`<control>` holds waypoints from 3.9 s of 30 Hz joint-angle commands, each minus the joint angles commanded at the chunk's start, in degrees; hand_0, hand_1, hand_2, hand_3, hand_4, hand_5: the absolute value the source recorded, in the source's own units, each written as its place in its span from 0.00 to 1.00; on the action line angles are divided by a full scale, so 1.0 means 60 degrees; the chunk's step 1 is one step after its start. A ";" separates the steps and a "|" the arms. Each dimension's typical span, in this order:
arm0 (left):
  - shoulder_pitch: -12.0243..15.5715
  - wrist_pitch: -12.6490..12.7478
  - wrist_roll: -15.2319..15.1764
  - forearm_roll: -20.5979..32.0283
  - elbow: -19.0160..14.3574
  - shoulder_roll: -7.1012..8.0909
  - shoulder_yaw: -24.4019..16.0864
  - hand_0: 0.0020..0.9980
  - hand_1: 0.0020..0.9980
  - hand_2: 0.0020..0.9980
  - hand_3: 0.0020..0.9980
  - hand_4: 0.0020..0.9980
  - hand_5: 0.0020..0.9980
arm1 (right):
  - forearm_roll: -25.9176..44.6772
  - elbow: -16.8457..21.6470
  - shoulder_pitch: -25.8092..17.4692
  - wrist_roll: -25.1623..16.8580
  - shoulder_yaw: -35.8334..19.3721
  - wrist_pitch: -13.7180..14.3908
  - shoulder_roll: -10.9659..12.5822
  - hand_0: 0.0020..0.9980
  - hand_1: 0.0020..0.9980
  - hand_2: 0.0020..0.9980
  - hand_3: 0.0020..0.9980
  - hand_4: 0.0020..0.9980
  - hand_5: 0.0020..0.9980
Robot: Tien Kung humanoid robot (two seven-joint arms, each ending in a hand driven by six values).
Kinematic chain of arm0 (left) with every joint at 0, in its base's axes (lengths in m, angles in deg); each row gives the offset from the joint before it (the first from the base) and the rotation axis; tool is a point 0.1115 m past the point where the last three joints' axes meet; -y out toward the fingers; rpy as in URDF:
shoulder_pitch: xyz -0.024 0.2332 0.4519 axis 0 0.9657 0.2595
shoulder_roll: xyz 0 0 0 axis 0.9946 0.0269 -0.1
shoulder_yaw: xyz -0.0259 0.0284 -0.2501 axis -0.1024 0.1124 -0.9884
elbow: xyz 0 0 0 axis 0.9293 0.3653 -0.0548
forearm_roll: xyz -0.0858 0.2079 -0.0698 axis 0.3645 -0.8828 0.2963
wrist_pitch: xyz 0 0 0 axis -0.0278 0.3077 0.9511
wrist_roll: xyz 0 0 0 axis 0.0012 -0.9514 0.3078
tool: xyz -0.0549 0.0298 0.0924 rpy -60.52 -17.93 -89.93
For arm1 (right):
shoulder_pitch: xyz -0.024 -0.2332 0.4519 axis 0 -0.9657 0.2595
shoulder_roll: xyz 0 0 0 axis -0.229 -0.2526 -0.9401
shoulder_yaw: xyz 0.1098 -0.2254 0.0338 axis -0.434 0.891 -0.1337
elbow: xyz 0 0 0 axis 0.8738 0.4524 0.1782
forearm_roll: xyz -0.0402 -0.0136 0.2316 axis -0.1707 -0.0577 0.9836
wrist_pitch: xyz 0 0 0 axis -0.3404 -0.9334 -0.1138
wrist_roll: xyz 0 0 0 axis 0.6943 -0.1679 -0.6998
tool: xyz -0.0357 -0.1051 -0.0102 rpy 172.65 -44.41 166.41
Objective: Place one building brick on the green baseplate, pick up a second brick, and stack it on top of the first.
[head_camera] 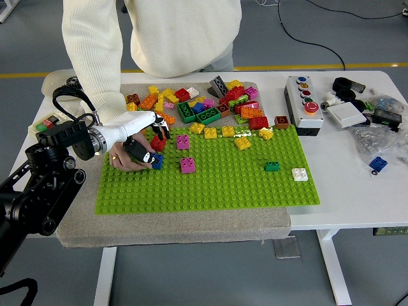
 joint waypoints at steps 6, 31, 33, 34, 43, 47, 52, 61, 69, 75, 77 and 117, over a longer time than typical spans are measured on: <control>0.0024 -0.0010 0.0008 0.0000 -0.0169 -0.0010 -0.0135 0.68 0.58 0.55 0.55 0.97 0.06 | 0.0017 0.0000 -0.0002 -0.0003 0.0015 -0.0002 -0.0006 0.74 0.64 0.71 0.60 0.83 0.40; 0.0023 -0.1389 0.0144 0.0000 -0.0598 0.0026 0.0080 0.65 0.55 0.54 0.54 0.93 0.02 | 0.0010 0.0000 -0.0006 -0.0002 0.0007 0.0000 -0.0002 0.74 0.64 0.71 0.60 0.83 0.40; -0.0002 -0.1526 0.0182 0.0000 -0.0596 0.0019 0.0102 0.65 0.55 0.54 0.54 0.93 0.02 | 0.0008 0.0000 -0.0004 -0.0002 0.0010 -0.0001 -0.0001 0.74 0.64 0.71 0.60 0.83 0.40; -0.0006 -0.1548 0.0189 0.0000 -0.0595 0.0017 0.0105 0.65 0.55 0.54 0.54 0.93 0.02 | 0.0008 0.0000 -0.0004 -0.0002 0.0011 -0.0002 -0.0001 0.74 0.64 0.71 0.60 0.83 0.40; -0.0260 -0.1782 0.0406 0.0000 -0.0067 -0.0159 0.0035 0.64 0.55 0.53 0.54 0.93 0.02 | -0.0007 0.0000 -0.0006 -0.0004 0.0049 -0.0011 0.0002 0.74 0.65 0.71 0.60 0.83 0.40; -0.0322 -0.1738 0.0397 0.0000 0.0229 -0.0201 -0.0003 0.63 0.54 0.53 0.54 0.93 0.02 | -0.0009 0.0000 -0.0003 -0.0005 0.0056 -0.0010 0.0009 0.74 0.65 0.71 0.60 0.83 0.40; -0.0345 -0.1903 0.0467 0.0000 0.0460 -0.0257 -0.0143 0.63 0.55 0.53 0.54 0.93 0.02 | -0.0007 0.0000 -0.0004 -0.0008 0.0071 -0.0009 0.0012 0.74 0.65 0.71 0.60 0.83 0.40; -0.0265 -0.2224 0.0652 0.0000 0.0632 -0.0391 -0.0453 0.64 0.55 0.54 0.56 0.93 0.03 | -0.0023 0.0000 -0.0022 -0.0011 0.0072 -0.0010 0.0016 0.74 0.65 0.71 0.60 0.83 0.40; -0.0267 -0.1914 0.0758 0.0000 0.0978 -0.0506 -0.0590 0.63 0.55 0.54 0.55 0.93 0.04 | 0.0010 0.0000 0.0001 -0.0013 0.0085 -0.0011 0.0007 0.74 0.65 0.71 0.60 0.83 0.40; -0.0237 -0.1852 0.0825 0.0000 0.0962 -0.0567 -0.0652 0.63 0.55 0.54 0.56 0.94 0.05 | 0.0008 0.0000 -0.0001 -0.0009 0.0065 -0.0005 0.0013 0.74 0.65 0.71 0.60 0.83 0.40; -0.0210 -0.1889 0.0849 0.0000 0.0865 -0.0576 -0.0682 0.63 0.55 0.54 0.56 0.94 0.05 | 0.0023 0.0000 0.0011 -0.0016 0.0081 -0.0005 0.0009 0.74 0.65 0.71 0.60 0.83 0.40; -0.0178 -0.1522 0.0895 0.0000 0.0986 -0.0648 -0.0673 0.65 0.56 0.55 0.57 0.95 0.07 | 0.0022 0.0000 0.0001 -0.0019 0.0087 -0.0008 0.0003 0.74 0.65 0.71 0.60 0.83 0.40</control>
